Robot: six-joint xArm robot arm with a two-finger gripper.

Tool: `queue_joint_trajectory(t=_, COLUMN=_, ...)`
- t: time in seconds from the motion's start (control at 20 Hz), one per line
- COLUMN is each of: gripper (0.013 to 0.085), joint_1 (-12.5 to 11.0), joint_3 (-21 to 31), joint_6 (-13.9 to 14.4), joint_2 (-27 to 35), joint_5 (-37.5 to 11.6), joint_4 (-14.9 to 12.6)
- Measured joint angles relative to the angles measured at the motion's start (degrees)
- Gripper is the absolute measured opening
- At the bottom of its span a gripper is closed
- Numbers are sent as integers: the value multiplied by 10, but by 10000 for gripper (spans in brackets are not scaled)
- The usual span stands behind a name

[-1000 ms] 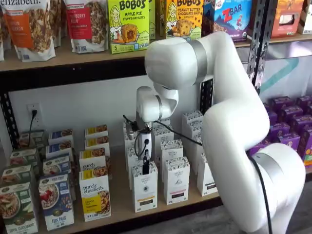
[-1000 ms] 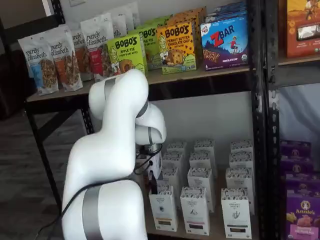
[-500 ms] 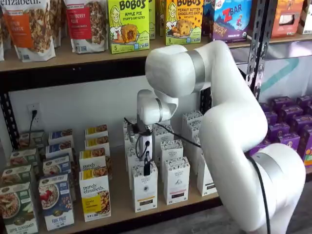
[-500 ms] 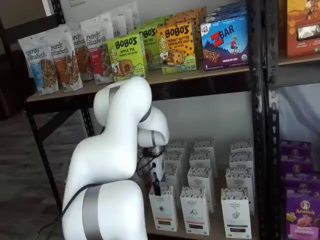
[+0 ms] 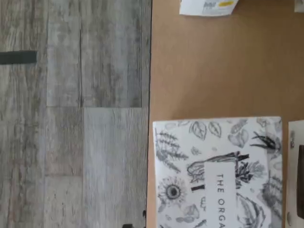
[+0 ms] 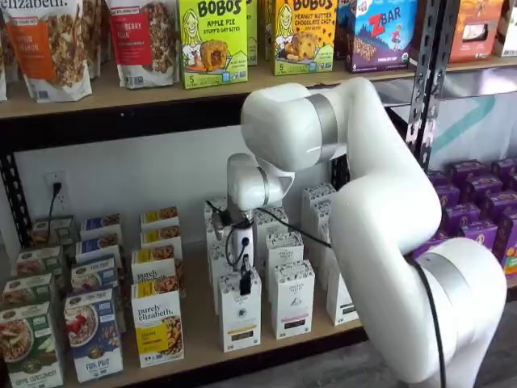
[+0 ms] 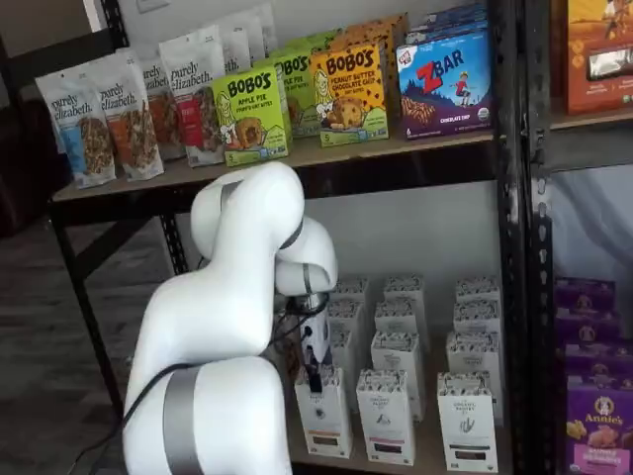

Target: Pick up the white box with a yellow strip in the middle, on the bottom shelf, the fourth box from the left

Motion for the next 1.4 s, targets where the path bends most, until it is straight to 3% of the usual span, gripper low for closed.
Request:
queue_joint_trajectory(t=0.55, gripper=850, joint_1=8, joint_3=-19, joint_6=5, joint_2=33, joint_5=-25, joint_4=1)
queue_joint_trajectory(t=0.9, gripper=850, joint_1=11, joint_3=-47, joint_6=11, joint_2=53, joint_5=-10, joint_4=-1)
queue_joint_trajectory(t=1.0, gripper=770, joint_1=12, joint_3=-52, joint_6=13, joint_2=57, joint_5=-6, joint_4=-2)
queue_joint_trajectory(t=1.05, gripper=770, joint_1=12, joint_3=-53, joint_6=13, joint_2=58, joint_5=-5, joint_4=-2)
queue_joint_trajectory(t=1.25, gripper=650, joint_1=14, joint_3=-55, joint_6=16, joint_2=61, joint_5=-3, joint_4=-2)
queue_joint_trajectory(t=1.4, gripper=650, joint_1=15, joint_3=-57, joint_6=17, joint_2=63, joint_5=3, joint_4=-2)
